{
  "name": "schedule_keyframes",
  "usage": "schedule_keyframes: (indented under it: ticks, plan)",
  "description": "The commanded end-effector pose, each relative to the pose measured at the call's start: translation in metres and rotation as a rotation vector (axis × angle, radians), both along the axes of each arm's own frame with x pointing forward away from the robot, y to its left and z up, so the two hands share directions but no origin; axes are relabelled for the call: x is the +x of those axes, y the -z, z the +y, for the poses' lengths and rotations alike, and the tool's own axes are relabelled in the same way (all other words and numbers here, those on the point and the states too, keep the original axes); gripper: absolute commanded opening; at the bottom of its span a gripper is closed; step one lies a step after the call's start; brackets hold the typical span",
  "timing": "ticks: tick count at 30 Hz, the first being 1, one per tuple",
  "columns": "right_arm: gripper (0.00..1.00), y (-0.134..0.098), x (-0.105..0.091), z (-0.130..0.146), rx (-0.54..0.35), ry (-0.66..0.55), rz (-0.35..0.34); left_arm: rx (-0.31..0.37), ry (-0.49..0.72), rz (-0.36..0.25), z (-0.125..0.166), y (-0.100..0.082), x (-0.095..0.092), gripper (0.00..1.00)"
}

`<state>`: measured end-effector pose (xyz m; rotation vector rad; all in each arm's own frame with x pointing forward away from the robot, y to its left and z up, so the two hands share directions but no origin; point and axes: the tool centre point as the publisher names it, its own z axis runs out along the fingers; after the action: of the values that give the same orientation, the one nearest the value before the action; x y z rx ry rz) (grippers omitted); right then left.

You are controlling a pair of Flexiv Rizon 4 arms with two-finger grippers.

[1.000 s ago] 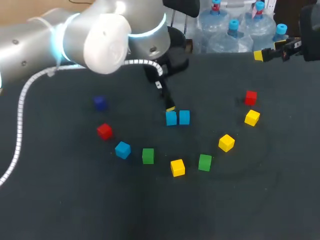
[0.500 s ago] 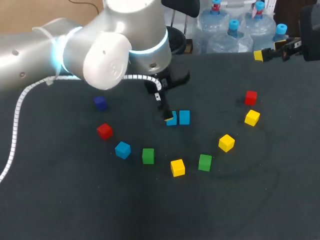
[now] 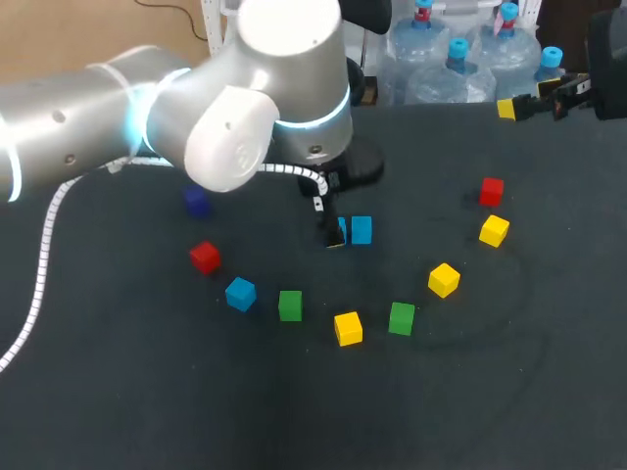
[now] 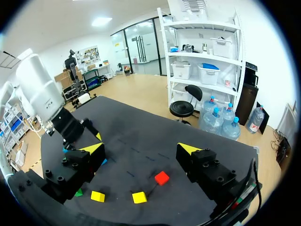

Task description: Place the blue cubes, place green cubes on the blue cubes, place the yellow cubes on the green cubes, then place the red cubes on the yellow cubes, and place purple cube on the red cubes.

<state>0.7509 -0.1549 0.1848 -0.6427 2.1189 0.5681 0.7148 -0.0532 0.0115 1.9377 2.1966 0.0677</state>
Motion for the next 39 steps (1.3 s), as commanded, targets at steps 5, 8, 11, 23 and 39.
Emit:
schedule_keyframes:
  ticks: [5, 8, 11, 23, 39]
  plan:
    - [1.00, 0.000, 0.000, 0.000, 0.000, 0.000, -0.001, 0.027, 0.027, 0.013, -0.003, 0.010, 0.005, 1.00]
    - [1.00, 0.000, 0.000, 0.000, 0.000, 0.000, -0.001, 0.035, 0.036, 0.037, -0.004, 0.016, 0.009, 1.00]
    - [1.00, 0.000, 0.000, 0.000, 0.000, 0.000, -0.001, 0.053, 0.064, 0.047, -0.004, 0.017, 0.010, 1.00]
    - [1.00, 0.000, 0.000, 0.000, 0.000, 0.000, -0.001, 0.067, 0.102, 0.103, -0.003, 0.018, 0.018, 0.82]
    - [1.00, 0.000, 0.000, 0.000, 0.000, 0.000, -0.001, 0.081, 0.154, 0.139, 0.000, 0.018, 0.013, 0.51]
